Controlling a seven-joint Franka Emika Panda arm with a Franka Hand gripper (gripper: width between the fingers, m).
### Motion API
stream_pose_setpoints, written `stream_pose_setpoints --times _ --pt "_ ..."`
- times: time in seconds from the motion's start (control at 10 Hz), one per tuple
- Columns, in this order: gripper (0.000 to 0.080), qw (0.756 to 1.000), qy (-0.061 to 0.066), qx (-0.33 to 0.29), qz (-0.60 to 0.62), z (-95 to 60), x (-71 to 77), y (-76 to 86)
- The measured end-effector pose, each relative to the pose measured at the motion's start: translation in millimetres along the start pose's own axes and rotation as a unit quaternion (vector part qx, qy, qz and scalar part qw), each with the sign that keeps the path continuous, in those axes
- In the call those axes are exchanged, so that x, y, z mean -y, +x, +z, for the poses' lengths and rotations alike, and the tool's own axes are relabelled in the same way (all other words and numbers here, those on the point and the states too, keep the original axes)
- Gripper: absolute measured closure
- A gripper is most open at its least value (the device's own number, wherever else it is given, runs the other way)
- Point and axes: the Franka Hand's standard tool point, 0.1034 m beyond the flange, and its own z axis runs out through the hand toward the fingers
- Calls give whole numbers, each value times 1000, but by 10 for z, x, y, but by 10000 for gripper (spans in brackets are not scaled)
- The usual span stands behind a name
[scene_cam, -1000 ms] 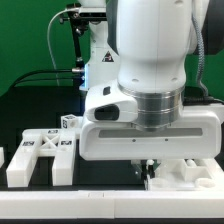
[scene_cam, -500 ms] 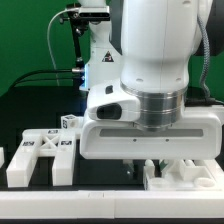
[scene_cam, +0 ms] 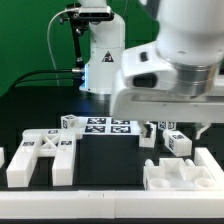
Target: Assemble chair
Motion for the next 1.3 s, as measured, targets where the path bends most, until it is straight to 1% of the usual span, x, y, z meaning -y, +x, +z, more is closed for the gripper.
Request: stream_pose_setpoints --times 0.1,0.2,0.3,0.4,0.5,0.6,0.7,0.8,1.1,1.2,1.3 --pt "151 999 -21 34 -12 25 34 -101" --pt "151 998 -22 60 -12 45 32 -102" --pt "150 994 -27 104 -8 73 -10 -144" --pt "150 990 -26 139 -15 131 23 -170" --pt "150 982 -22 186 -32 264 138 -221" --pt "150 979 -19 198 -33 363 293 -257" --pt "150 973 -23 226 -41 439 370 -406" --pt "150 969 -26 241 -42 473 367 -458" --pt "150 970 -24 239 -41 483 351 -438" --pt "150 972 -26 233 -37 516 398 -440" --pt "150 973 -27 227 -39 611 522 -506"
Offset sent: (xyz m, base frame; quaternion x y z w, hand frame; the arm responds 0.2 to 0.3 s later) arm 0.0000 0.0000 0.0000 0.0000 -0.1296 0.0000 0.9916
